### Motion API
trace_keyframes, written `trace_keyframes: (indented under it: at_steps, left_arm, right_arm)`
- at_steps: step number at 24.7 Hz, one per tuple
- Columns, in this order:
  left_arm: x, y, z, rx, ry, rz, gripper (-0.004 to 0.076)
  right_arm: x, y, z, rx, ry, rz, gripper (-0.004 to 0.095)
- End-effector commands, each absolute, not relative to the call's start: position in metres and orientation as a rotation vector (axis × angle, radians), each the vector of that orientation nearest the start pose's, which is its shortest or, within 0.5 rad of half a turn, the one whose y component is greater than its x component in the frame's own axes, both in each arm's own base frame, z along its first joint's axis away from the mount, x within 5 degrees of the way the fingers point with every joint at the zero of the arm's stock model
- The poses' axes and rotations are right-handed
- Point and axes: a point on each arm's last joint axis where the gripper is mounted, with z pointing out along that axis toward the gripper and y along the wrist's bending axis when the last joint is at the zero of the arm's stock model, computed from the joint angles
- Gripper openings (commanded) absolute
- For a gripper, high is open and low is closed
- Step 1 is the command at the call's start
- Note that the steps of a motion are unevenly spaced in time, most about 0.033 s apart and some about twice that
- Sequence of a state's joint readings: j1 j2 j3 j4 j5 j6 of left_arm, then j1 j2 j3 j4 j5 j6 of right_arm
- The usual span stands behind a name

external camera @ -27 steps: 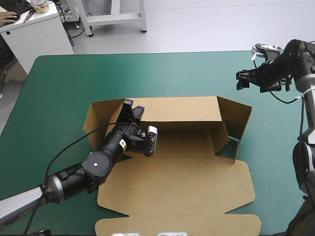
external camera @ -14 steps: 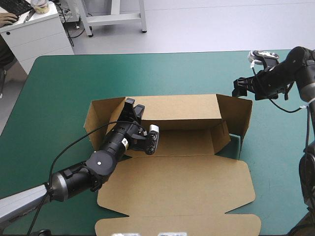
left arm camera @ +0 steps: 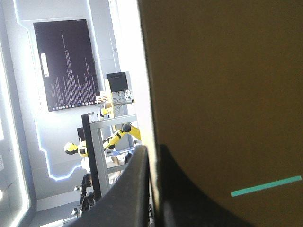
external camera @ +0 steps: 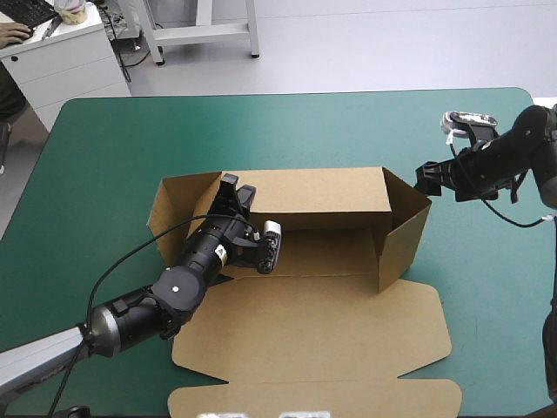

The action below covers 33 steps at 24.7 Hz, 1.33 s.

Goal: Fold the box

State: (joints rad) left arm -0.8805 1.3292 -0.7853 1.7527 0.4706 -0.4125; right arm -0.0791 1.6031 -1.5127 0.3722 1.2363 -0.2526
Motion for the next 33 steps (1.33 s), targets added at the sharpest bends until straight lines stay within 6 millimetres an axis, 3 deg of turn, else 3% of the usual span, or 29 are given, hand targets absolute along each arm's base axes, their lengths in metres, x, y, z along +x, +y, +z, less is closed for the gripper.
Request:
trace_keyframes:
  at_steps: [1, 6, 12, 15, 19, 28, 33]
  left_arm:
    - [0.212, -0.187, 0.297, 1.576, 1.106, 0.822, -0.0010]
    - [0.212, -0.187, 0.297, 1.576, 1.106, 0.822, -0.0010]
    - [0.212, -0.187, 0.297, 1.575, 1.107, 0.824, -0.0010]
    - [0.212, -0.187, 0.297, 1.575, 1.107, 0.824, -0.0010]
    - [0.212, -0.187, 0.297, 1.575, 1.107, 0.824, -0.0010]
    - [0.212, -0.187, 0.297, 1.574, 1.110, 0.824, -0.0010]
    - [0.212, -0.187, 0.297, 1.574, 1.110, 0.824, -0.0010]
  right_arm:
    - [0.311, 0.007, 0.360, -0.162, 2.658, 0.437, 0.0737]
    - [0.294, 0.009, 0.348, -0.156, 2.666, 0.444, 0.0737]
    - [0.268, 0.020, 0.338, -0.317, 2.591, 0.554, 0.0737]
    - [0.269, 0.026, 0.324, -0.480, 2.498, 0.599, 0.0737]
    - [0.264, 0.030, 0.317, -0.550, 2.512, 0.653, 0.0737]
    - [0.263, 0.035, 0.309, -0.598, 2.439, 0.723, 0.0737]
    - [0.258, 0.053, 0.297, -0.665, 2.429, 0.725, 0.0737]
